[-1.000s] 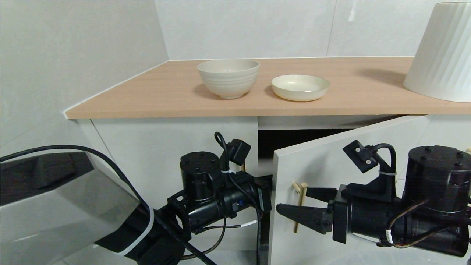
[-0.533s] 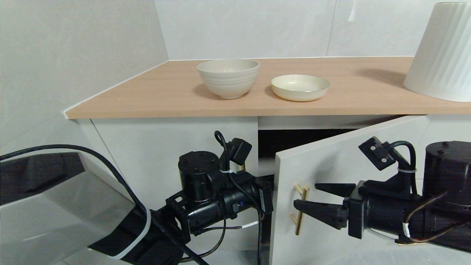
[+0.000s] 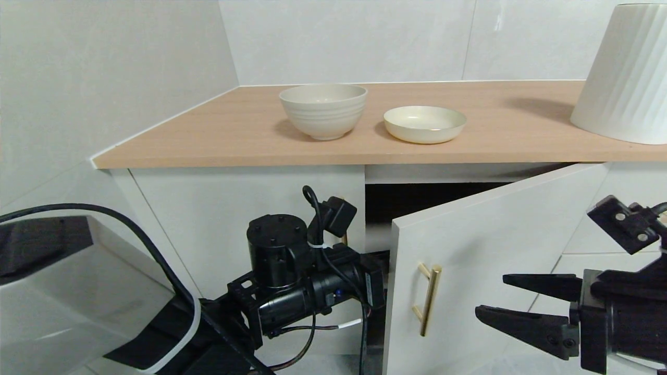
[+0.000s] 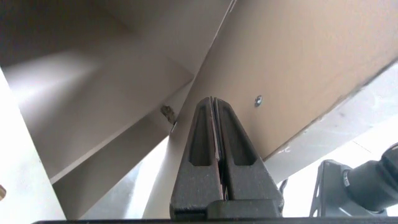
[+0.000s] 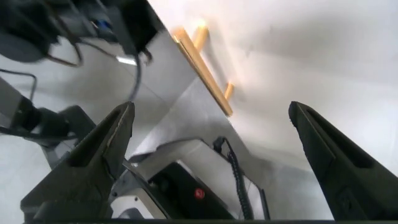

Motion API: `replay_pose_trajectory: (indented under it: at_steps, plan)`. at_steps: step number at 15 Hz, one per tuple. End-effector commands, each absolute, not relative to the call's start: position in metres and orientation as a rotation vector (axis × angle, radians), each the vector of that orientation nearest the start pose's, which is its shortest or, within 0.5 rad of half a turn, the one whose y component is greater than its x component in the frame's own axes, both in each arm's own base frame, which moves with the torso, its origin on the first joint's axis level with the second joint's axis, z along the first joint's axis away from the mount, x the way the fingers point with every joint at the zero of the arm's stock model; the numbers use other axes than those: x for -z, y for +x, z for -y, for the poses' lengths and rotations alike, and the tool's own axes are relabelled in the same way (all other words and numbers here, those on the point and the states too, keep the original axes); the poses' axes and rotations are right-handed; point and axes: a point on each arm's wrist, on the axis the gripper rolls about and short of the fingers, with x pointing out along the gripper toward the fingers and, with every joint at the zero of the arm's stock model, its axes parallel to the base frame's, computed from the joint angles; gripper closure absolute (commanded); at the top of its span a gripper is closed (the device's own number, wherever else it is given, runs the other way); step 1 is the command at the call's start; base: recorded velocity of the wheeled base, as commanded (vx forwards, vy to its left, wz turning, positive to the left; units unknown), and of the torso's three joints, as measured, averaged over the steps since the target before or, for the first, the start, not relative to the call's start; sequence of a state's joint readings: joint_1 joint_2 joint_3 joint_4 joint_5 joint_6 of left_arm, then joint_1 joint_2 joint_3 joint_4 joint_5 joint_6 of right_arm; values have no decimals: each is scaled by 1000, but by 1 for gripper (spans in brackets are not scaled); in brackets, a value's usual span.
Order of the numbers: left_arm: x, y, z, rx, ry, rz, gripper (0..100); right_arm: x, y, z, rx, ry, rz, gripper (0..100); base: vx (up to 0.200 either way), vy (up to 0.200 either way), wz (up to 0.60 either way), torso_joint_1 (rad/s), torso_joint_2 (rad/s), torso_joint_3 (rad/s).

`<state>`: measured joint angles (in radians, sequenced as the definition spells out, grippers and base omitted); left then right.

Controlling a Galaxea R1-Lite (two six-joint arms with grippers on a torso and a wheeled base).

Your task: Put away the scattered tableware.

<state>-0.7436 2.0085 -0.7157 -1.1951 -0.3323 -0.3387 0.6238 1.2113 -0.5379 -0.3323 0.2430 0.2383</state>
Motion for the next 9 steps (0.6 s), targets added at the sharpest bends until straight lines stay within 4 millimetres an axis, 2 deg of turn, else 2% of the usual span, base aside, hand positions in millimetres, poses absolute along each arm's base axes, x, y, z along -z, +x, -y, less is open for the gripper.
replay_pose_trajectory:
  at_steps: [1, 4, 9]
  plan:
    - [-114, 251, 241, 1045, -284, -285, 100, -202, 132, -102, -818, 165, -415, 0, 0, 0, 0, 0, 0, 0]
    - [-113, 251, 241, 1043, -281, -296, 100, -203, 132, -102, -819, 164, -411, 0, 0, 0, 0, 0, 0, 0]
    - [-112, 252, 242, 1041, -279, -305, 100, -202, 131, -101, -820, 163, -414, 0, -200, 0, 0, 2, 0, 2]
